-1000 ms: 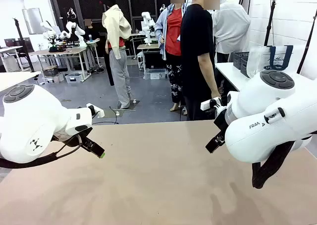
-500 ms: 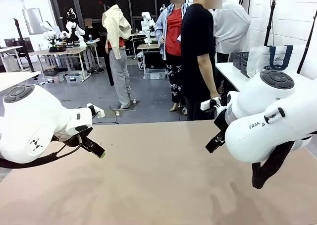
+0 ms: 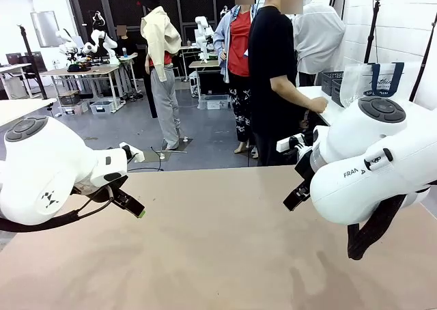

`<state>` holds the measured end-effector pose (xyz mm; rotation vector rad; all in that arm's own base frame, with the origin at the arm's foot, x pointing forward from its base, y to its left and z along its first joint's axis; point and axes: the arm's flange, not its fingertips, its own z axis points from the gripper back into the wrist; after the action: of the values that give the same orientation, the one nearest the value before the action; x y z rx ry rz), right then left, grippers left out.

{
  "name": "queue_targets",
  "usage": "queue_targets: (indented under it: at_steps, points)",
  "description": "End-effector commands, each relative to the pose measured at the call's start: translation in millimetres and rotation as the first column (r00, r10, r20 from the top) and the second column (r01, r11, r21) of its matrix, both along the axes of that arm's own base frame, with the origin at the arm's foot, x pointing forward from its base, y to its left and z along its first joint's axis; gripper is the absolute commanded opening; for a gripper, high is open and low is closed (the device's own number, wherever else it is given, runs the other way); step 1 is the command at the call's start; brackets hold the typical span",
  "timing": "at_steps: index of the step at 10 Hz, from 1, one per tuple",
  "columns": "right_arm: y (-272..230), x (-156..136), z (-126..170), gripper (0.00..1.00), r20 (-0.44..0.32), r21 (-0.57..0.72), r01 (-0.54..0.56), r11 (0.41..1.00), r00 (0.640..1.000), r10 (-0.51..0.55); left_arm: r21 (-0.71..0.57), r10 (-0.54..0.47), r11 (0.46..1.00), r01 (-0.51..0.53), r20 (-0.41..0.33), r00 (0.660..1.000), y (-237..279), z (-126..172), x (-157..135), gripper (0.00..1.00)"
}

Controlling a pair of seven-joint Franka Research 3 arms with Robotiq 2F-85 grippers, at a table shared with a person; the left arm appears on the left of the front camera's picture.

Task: Transfer purchased items from the store into the shopping bag.
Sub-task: Open the Reusable shopping bag in the center of the table.

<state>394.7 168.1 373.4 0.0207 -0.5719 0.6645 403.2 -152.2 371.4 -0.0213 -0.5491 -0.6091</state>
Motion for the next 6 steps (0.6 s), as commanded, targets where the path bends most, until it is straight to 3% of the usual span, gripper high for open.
queue_targets:
  at_steps: [1,6]
  points:
    - [-0.1,0.0,0.0,1.0,0.0,0.0,0.0,1.0,1.0,0.0,-0.001,0.002,1.0,-0.002,0.0,1.0,1.0,0.0,0.3,1.0]
    - [-0.1,0.0,0.0,1.0,0.0,0.0,0.0,1.0,1.0,0.0,-0.001,0.002,1.0,-0.002,0.0,1.0,1.0,0.0,0.3,1.0]
